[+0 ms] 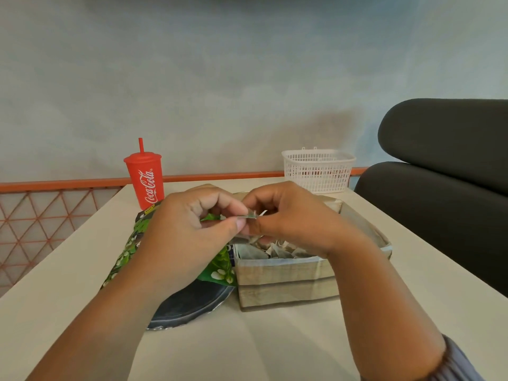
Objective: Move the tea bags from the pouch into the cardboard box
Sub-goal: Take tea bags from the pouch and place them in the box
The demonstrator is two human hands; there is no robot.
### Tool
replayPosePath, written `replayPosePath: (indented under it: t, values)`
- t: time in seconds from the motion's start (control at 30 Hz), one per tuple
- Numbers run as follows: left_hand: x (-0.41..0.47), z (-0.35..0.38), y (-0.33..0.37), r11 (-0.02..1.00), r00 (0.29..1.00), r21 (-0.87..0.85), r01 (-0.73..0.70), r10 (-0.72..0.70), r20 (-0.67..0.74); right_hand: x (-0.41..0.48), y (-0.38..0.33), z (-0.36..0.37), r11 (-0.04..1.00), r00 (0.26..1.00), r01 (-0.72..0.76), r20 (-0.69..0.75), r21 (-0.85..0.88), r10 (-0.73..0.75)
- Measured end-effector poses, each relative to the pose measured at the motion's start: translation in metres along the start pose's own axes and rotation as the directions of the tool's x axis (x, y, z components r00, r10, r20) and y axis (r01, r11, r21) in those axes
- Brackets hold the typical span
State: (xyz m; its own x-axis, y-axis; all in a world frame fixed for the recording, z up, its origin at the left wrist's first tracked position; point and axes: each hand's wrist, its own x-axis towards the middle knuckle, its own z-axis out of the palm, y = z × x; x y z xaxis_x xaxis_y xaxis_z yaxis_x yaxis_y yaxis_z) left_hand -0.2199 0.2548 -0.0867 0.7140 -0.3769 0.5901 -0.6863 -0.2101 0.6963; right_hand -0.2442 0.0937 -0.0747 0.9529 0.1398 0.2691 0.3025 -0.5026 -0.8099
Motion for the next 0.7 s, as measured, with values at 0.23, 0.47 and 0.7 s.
replayPosePath:
  t: [0.23,0.47,0.7]
  values:
    - [0.005,-0.021,-0.011,0.980,0.993,0.198,0.007,-0.030,0.112,-0.001,0.018,-0.029,0.996,0.910,-0.082,-0.411,-0.032,0.062]
    - [0.006,-0.038,-0.035,0.675,0.759,0.730,0.105,-0.529,0.379,-0.005,0.057,-0.058,0.787,0.840,-0.488,-0.448,-0.377,0.306]
    - [0.006,-0.042,-0.048,0.632,0.834,0.763,0.135,-0.489,0.257,-0.002,0.046,-0.047,0.865,0.885,-0.345,-0.434,-0.364,0.170]
